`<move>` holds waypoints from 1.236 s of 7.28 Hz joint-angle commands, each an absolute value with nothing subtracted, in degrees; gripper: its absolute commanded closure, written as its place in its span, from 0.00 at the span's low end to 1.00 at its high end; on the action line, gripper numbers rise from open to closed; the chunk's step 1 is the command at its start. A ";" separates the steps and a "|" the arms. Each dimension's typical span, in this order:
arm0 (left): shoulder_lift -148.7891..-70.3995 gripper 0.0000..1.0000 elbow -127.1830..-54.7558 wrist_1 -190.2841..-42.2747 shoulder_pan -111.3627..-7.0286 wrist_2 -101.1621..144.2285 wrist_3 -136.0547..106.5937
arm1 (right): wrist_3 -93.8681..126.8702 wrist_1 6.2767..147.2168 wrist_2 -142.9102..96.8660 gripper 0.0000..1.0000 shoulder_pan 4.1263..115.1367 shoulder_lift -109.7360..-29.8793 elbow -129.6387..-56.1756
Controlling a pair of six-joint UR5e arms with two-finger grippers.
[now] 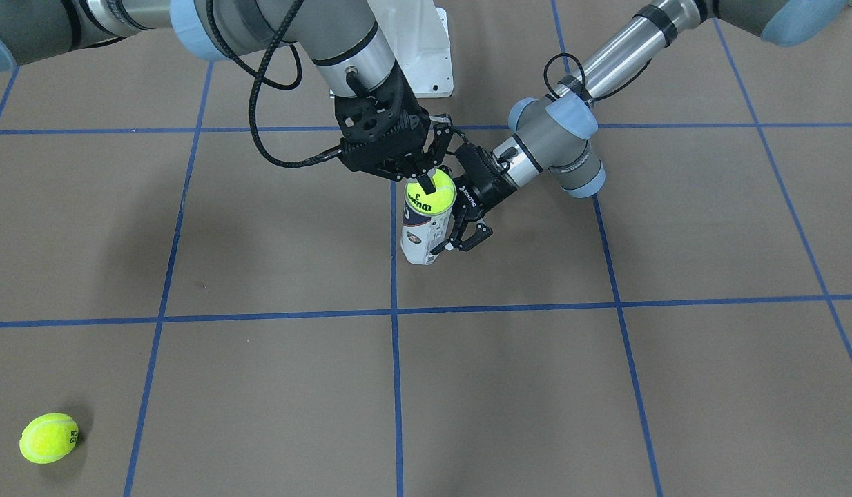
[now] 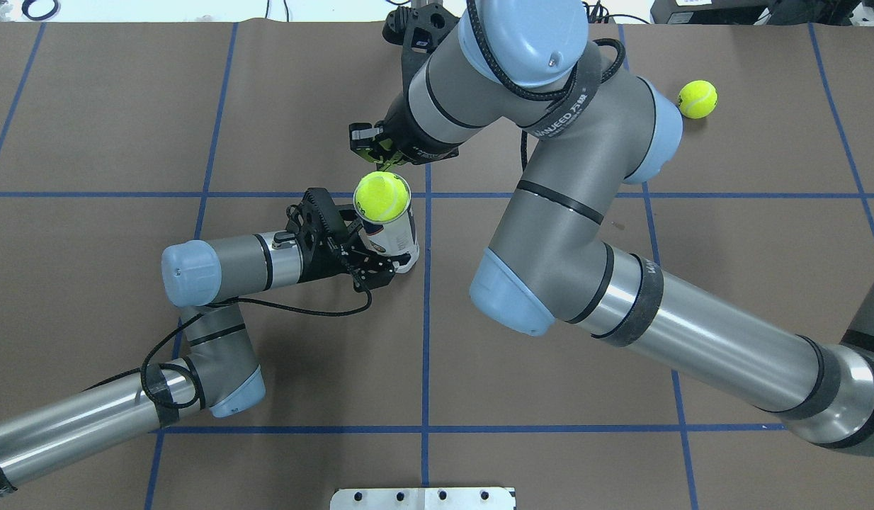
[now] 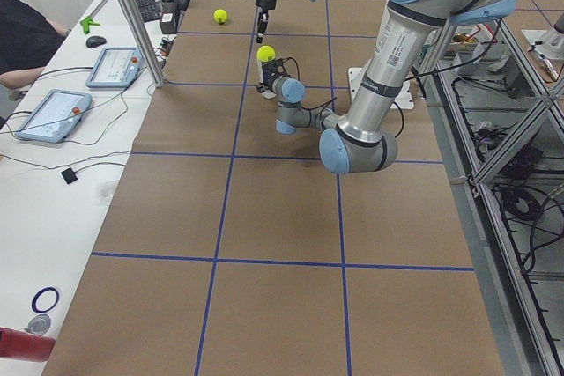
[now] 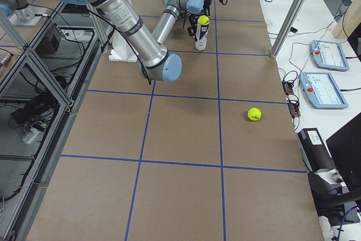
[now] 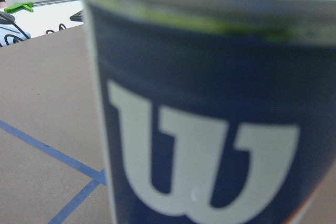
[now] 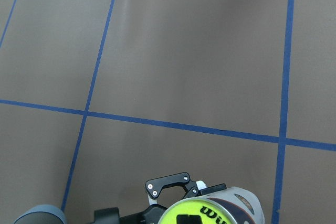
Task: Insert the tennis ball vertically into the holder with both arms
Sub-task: 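Push the ball down into the can with the right gripper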
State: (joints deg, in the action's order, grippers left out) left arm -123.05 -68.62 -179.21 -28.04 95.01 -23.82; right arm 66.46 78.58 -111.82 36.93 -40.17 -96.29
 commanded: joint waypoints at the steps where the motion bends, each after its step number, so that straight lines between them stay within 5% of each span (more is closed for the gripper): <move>1: -123.05 0.17 -68.55 -179.12 -28.04 95.01 -23.82 | 66.36 78.57 -110.92 1.00 36.21 -40.69 -96.24; 7: -123.05 0.17 -68.55 -179.03 -28.04 94.92 -23.82 | 65.74 78.57 -109.78 0.98 35.16 -41.66 -96.41; 9: -123.05 0.17 -68.55 -179.03 -28.04 95.01 -23.82 | 66.53 78.66 -109.78 0.02 35.16 -41.83 -97.47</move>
